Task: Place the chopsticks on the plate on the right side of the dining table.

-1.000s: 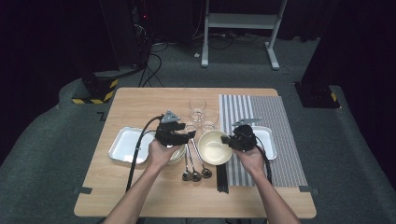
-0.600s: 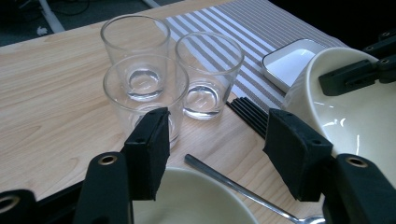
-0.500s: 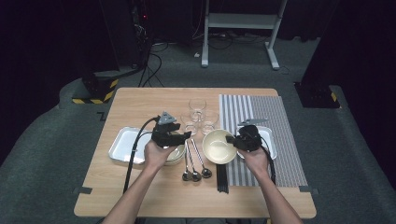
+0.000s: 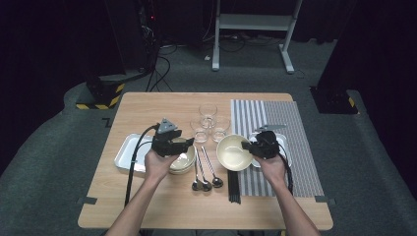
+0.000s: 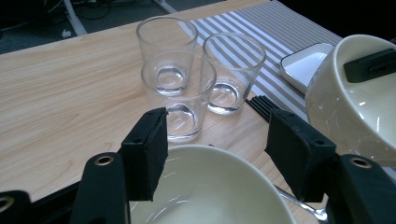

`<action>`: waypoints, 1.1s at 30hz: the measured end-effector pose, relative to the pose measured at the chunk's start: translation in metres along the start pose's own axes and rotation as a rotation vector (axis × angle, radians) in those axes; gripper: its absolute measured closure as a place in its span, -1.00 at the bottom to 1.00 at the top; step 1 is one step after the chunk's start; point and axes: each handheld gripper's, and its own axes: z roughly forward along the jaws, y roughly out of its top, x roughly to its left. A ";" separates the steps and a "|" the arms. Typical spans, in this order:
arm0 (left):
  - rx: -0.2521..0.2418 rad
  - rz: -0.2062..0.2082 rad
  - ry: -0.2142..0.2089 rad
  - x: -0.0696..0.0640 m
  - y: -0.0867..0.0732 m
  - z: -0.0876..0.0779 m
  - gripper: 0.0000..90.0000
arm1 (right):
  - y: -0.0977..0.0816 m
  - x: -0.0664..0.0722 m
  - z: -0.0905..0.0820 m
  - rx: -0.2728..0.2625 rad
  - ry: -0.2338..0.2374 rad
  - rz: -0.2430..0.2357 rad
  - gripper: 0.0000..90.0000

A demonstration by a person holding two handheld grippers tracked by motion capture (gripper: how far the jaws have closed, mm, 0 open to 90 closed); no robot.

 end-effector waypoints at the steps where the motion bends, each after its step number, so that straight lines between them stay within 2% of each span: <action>1: 0.004 0.000 0.004 0.001 -0.001 -0.001 -0.14 | 0.000 0.000 0.000 -0.001 -0.001 0.002 0.85; 7: -0.003 -0.024 0.011 0.007 -0.005 -0.004 -0.15 | -0.002 -0.003 -0.003 -0.005 -0.007 0.010 0.85; 33: -0.020 -0.054 0.055 0.020 -0.017 -0.019 -0.18 | -0.003 -0.013 -0.012 -0.017 -0.035 0.041 0.85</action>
